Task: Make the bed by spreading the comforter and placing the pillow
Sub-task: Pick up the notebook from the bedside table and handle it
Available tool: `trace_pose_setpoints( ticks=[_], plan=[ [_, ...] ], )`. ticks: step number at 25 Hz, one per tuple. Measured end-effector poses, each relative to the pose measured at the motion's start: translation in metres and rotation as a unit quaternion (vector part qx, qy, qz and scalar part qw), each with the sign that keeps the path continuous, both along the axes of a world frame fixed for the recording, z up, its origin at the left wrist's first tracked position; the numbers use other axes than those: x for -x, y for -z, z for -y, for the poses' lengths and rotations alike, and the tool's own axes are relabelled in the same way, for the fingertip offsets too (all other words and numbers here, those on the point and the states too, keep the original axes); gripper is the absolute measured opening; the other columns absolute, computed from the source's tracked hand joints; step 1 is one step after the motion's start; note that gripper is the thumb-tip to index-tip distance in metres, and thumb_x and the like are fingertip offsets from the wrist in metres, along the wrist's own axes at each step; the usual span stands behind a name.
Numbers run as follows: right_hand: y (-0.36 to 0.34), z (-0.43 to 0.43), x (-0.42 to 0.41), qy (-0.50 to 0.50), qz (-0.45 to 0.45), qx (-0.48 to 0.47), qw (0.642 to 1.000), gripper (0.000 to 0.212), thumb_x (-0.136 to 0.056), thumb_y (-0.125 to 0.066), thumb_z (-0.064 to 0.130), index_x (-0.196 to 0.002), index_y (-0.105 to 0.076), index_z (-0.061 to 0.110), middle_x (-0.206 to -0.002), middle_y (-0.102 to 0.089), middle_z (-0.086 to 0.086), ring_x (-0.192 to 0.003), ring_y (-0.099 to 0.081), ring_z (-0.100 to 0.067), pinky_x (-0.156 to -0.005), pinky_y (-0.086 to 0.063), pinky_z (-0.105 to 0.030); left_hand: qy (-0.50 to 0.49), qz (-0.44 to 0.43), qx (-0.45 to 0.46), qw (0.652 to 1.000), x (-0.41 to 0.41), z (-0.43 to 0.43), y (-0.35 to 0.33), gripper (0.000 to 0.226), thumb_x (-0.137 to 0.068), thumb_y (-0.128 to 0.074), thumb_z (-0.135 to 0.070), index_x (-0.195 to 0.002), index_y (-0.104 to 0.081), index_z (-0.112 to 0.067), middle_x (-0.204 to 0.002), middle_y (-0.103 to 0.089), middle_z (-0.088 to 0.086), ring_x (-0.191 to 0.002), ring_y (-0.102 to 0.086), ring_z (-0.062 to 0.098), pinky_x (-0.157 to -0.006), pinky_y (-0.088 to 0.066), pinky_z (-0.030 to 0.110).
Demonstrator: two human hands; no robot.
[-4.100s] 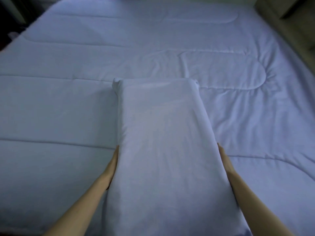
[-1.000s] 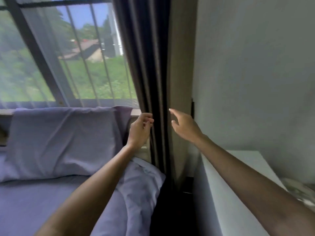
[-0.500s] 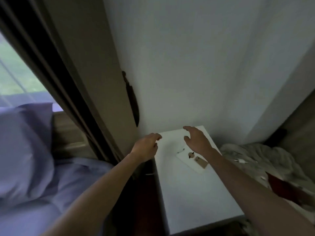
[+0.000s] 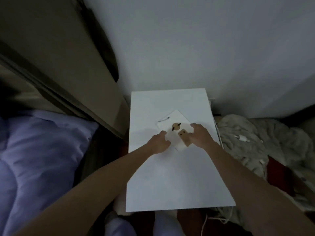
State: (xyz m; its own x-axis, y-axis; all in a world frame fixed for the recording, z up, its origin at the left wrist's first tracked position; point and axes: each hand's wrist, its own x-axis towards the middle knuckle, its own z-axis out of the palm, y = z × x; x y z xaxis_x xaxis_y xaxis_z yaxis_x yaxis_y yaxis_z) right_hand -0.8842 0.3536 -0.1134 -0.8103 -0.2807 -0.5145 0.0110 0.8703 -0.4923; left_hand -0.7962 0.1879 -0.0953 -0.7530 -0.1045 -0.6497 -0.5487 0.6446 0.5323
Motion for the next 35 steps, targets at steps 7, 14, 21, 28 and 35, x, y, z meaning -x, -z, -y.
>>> trace_pose_setpoints(
  ticks=[7, 14, 21, 28, 35],
  plan=[
    [0.028, 0.0, 0.015, 0.033, -0.064, -0.018, 0.997, 0.045, -0.092, -0.045, 0.016, -0.136, -0.043, 0.006, -0.132, -0.055, -0.015, -0.121, -0.051, -0.033, -0.095, -0.041, -0.035, -0.233, 0.023, -0.113, 0.966, 0.023, -0.04, 0.02, 0.066, -0.091, -0.055, -0.023, -0.147, -0.022, -0.014, -0.138, -0.047, 0.009, -0.12, -0.048, 0.026, -0.084, -0.037, 0.027],
    [0.031, -0.002, 0.018, 0.192, 0.102, 0.154, 0.964, 0.032, -0.088, -0.058, 0.014, -0.119, -0.058, 0.007, -0.117, -0.062, -0.015, -0.102, -0.058, -0.028, -0.083, -0.043, -0.034, -0.453, 0.027, -0.3, 0.839, 0.024, -0.012, 0.019, 0.057, -0.076, -0.073, -0.035, -0.125, -0.054, -0.011, -0.116, -0.063, 0.001, -0.092, -0.059, 0.014, -0.066, -0.04, 0.024],
    [-0.072, 0.034, 0.009, 0.179, 0.15, 0.369, 0.9, 0.026, -0.092, -0.05, -0.002, -0.103, -0.067, 0.014, -0.106, -0.069, -0.01, -0.104, -0.062, -0.032, -0.096, -0.048, -0.05, -0.454, -0.062, -0.337, 0.822, 0.006, 0.049, -0.065, 0.049, -0.085, -0.07, -0.025, -0.129, -0.052, -0.013, -0.13, -0.059, 0.002, -0.12, -0.054, 0.018, -0.099, -0.039, 0.034],
    [-0.285, 0.102, 0.029, 0.052, 0.025, 0.544, 0.837, 0.032, -0.092, -0.052, 0.001, -0.121, -0.064, 0.011, -0.101, -0.075, 0.001, -0.093, -0.069, -0.017, -0.077, -0.056, -0.03, -0.266, -0.35, -0.306, 0.845, 0.01, 0.121, -0.266, 0.046, -0.095, -0.053, -0.009, -0.136, -0.036, -0.019, -0.12, -0.061, 0.016, -0.103, -0.062, 0.035, -0.086, -0.051, 0.057],
    [-0.39, 0.13, -0.008, -0.126, -0.554, 0.334, 0.752, 0.053, -0.089, -0.06, 0.033, -0.139, -0.047, 0.025, -0.149, -0.04, 0.007, -0.133, -0.04, -0.017, -0.107, -0.033, -0.03, -0.161, -0.488, -0.293, 0.806, -0.013, 0.154, -0.381, 0.042, -0.094, -0.054, -0.008, -0.13, -0.043, -0.026, -0.092, -0.069, 0.006, -0.093, -0.069, 0.025, -0.076, -0.057, 0.052]
  ],
)
